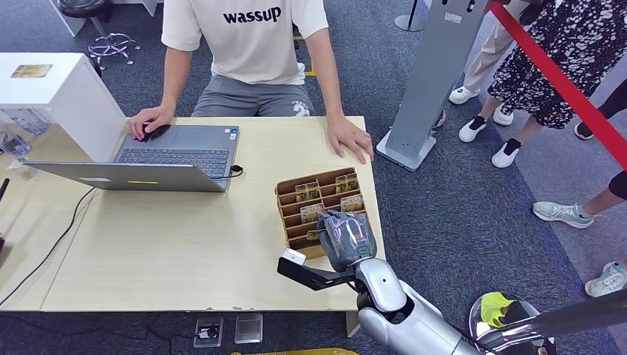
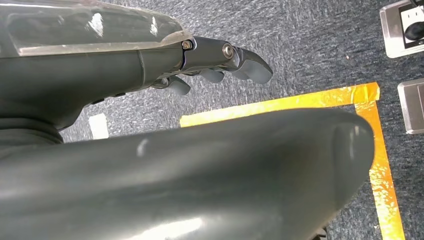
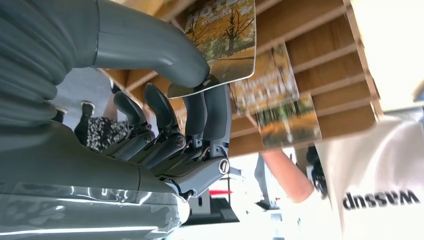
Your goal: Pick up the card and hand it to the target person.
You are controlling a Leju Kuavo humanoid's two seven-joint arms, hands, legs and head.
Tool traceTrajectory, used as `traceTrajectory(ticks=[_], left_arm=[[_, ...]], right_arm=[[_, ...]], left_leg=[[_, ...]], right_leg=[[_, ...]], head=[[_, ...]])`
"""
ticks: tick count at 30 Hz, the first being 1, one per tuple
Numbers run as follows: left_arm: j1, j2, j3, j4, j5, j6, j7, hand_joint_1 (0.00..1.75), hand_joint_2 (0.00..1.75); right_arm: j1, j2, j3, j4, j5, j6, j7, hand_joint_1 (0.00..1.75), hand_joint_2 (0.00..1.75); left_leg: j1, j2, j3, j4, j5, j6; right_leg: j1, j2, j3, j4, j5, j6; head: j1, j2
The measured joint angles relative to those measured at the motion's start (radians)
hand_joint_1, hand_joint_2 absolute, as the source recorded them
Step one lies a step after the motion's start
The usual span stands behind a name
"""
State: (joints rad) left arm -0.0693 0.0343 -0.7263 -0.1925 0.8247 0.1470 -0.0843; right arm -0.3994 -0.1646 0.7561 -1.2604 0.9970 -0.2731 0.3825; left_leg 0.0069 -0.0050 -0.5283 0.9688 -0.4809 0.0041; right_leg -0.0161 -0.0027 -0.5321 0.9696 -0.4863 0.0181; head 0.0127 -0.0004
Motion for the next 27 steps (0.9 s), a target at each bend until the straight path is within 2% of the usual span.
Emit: traceTrajectory(ticks=[17, 21, 27], left_arm=[[0.000, 0.001, -0.013, 0.000, 0.026, -0.004, -0.010, 0.00, 0.00], [-0.001, 0.000, -0.021, 0.000, 0.022, -0.010, -0.009, 0.00, 0.00], [-0.010, 0.000, -0.042, 0.000, 0.015, -0.014, 0.001, 0.00, 0.00]], right_arm=[[-0.058, -0.052, -0.037, -0.296, -0.037, 0.009, -0.002, 1.48, 1.75], [-0.085, -0.054, -0.041, -0.334, -0.041, -0.036, -0.033, 1.48, 1.75], [-0.141, -0.037, -0.041, -0.292, -0.081, -0.167, -0.140, 1.48, 1.75]], left_leg=[[0.000, 0.000, 0.000, 0.000, 0.000, 0.000], [0.000, 0.000, 0.000, 0.000, 0.000, 0.000], [0.000, 0.000, -0.001, 0.000, 0.000, 0.000]], right_leg=[[0.000, 0.000, 0.000, 0.000, 0.000, 0.000], [0.000, 0.000, 0.000, 0.000, 0.000, 0.000], [0.000, 0.000, 0.000, 0.000, 0.000, 0.000]], head=[[0.000, 0.000], [0.000, 0.000], [0.000, 0.000]])
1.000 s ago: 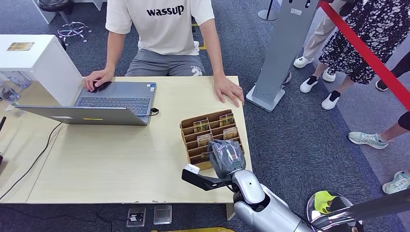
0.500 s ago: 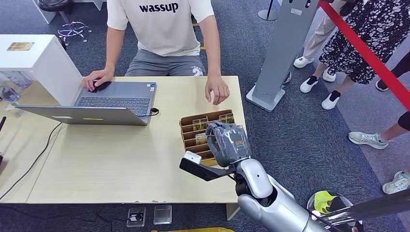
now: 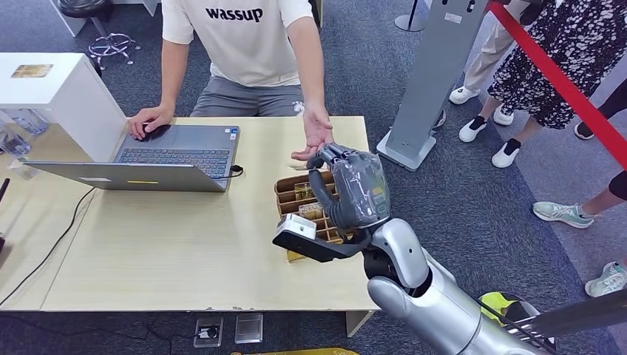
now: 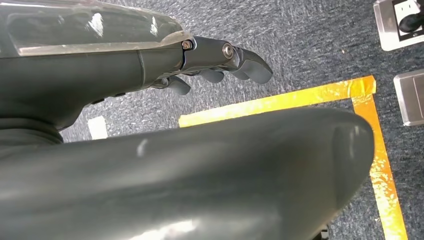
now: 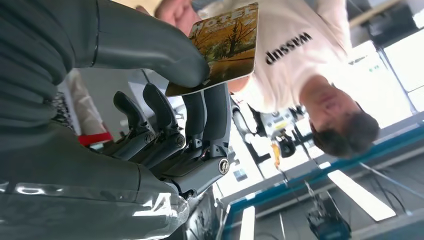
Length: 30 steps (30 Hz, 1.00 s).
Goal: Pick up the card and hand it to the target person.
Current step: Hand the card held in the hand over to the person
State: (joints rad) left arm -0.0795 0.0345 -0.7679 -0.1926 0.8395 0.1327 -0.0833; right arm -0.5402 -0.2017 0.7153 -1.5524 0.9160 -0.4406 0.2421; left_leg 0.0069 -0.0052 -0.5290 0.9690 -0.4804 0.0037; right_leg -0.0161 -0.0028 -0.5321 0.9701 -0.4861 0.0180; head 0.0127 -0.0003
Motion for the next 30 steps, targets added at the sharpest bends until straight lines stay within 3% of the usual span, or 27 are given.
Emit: traceTrajectory(ticks=[9, 20, 22, 28, 30], left_arm=[[-0.014, -0.002, -0.029, 0.000, 0.015, -0.027, 0.022, 0.00, 0.00], [-0.011, -0.002, -0.047, 0.000, 0.033, -0.050, 0.024, 0.00, 0.00], [-0.011, -0.002, -0.050, 0.000, 0.036, -0.054, 0.024, 0.00, 0.00], [-0.012, -0.002, -0.056, 0.000, 0.037, -0.059, 0.018, 0.00, 0.00], [-0.012, -0.002, -0.059, 0.000, 0.038, -0.059, 0.016, 0.00, 0.00]], right_arm=[[-0.064, 0.078, 0.001, 0.251, -0.050, -0.207, -0.180, 1.48, 1.75], [-0.049, 0.154, -0.027, 0.424, 0.001, -0.248, -0.267, 1.48, 1.75], [-0.042, 0.161, -0.037, 0.437, 0.013, -0.249, -0.271, 1.23, 1.75], [-0.019, 0.173, -0.064, 0.459, 0.024, -0.250, -0.278, 0.13, 1.75], [-0.012, 0.175, -0.073, 0.463, 0.022, -0.250, -0.280, 0.01, 1.75]], left_leg=[[0.000, 0.000, -0.001, 0.000, 0.000, 0.000], [0.000, 0.000, -0.001, 0.000, 0.000, 0.000], [0.000, 0.000, -0.001, 0.000, 0.000, 0.000], [0.000, 0.000, -0.001, 0.000, 0.000, 0.000], [0.000, 0.000, -0.001, 0.000, 0.000, 0.000]], right_leg=[[0.000, 0.000, 0.000, 0.000, 0.000, 0.000], [0.000, 0.000, -0.001, 0.000, 0.000, 0.000], [0.000, 0.000, -0.001, 0.000, 0.000, 0.000], [0.000, 0.000, -0.001, 0.000, 0.000, 0.000], [0.000, 0.000, -0.001, 0.000, 0.000, 0.000]], head=[[0.000, 0.000], [0.000, 0.000], [0.000, 0.000], [0.000, 0.000], [0.000, 0.000]])
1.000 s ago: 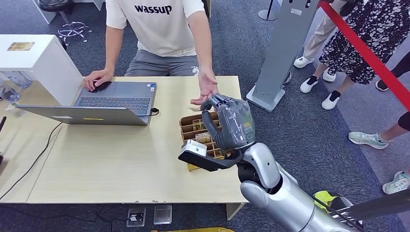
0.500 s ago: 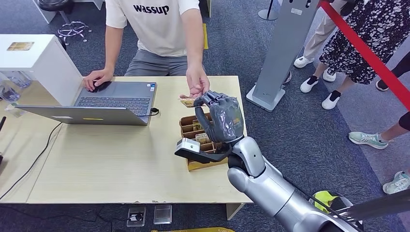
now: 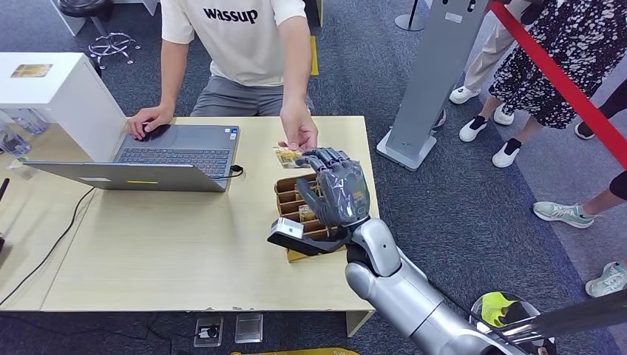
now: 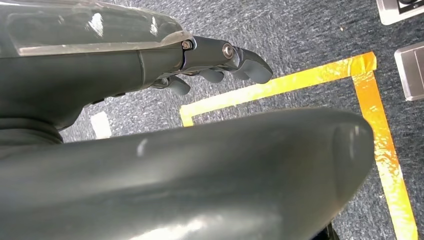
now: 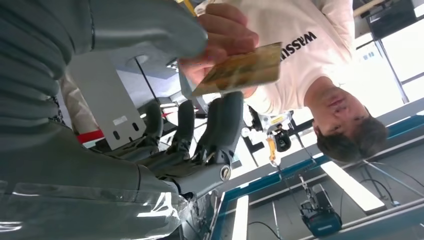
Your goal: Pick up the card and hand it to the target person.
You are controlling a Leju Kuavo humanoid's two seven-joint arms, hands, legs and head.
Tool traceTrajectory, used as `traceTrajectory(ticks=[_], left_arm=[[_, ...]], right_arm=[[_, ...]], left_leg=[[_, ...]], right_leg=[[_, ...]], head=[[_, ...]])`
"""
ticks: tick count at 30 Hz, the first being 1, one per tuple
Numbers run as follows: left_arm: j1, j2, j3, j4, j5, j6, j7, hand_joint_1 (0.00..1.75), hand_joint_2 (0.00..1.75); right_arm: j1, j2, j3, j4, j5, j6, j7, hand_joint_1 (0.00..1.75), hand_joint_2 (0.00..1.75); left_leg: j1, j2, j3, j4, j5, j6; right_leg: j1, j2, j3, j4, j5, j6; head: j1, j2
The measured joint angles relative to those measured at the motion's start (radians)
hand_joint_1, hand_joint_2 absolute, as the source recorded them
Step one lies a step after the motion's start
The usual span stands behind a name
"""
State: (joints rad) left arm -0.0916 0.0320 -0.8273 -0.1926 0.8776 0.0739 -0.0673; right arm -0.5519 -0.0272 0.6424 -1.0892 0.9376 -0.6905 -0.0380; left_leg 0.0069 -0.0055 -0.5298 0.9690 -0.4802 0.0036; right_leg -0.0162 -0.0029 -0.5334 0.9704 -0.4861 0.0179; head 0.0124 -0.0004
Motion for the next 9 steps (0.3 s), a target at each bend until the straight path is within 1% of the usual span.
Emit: traceTrajectory(ticks=[6, 9], left_arm=[[0.001, 0.000, -0.003, 0.000, 0.019, 0.008, -0.001, 0.00, 0.00], [0.003, 0.000, -0.004, 0.000, 0.031, 0.015, -0.004, 0.00, 0.00]], right_arm=[[0.018, 0.004, -0.022, -0.001, -0.025, 0.000, -0.010, 0.00, 1.75], [0.028, 0.005, -0.032, -0.010, -0.086, -0.001, -0.030, 0.00, 1.75]], left_leg=[[0.000, 0.000, 0.000, 0.000, 0.000, 0.000], [0.000, 0.000, 0.000, 0.000, 0.000, 0.000]], right_leg=[[0.000, 0.000, 0.000, 0.000, 0.000, 0.000], [0.000, 0.000, 0.000, 0.000, 0.000, 0.000]], head=[[0.000, 0.000], [0.000, 0.000]])
